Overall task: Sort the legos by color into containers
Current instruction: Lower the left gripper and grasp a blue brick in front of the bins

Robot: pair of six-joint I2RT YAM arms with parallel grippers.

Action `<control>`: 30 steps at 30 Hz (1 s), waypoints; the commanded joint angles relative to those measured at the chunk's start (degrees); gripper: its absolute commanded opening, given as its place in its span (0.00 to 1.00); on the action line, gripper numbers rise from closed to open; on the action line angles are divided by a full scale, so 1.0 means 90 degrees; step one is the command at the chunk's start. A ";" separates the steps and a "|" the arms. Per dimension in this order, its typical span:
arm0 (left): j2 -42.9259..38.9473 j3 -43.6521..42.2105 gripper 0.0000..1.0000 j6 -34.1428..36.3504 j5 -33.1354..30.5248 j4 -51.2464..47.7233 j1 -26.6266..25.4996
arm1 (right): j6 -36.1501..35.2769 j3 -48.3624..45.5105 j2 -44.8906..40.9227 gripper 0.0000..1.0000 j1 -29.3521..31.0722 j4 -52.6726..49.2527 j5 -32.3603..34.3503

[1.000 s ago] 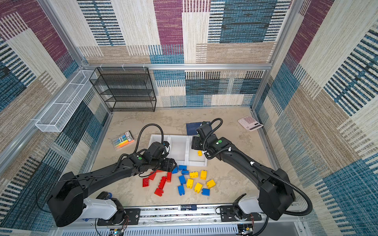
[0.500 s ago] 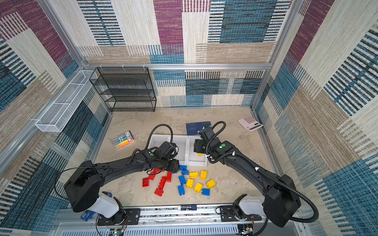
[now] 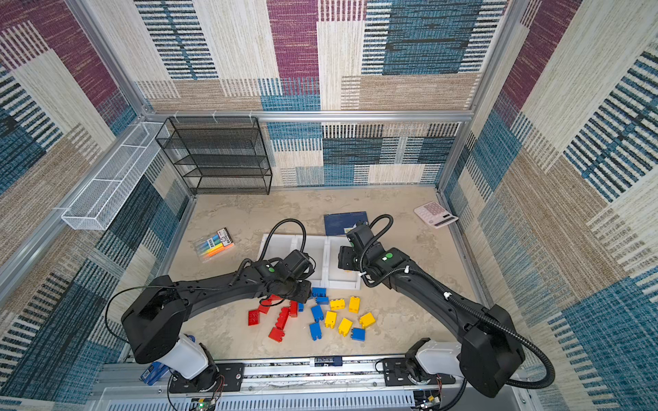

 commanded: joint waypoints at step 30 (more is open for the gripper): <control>0.0091 -0.0086 0.19 -0.0123 -0.0133 -0.0380 -0.0341 | 0.0265 -0.0499 -0.0278 0.70 -0.0021 0.0308 -0.0084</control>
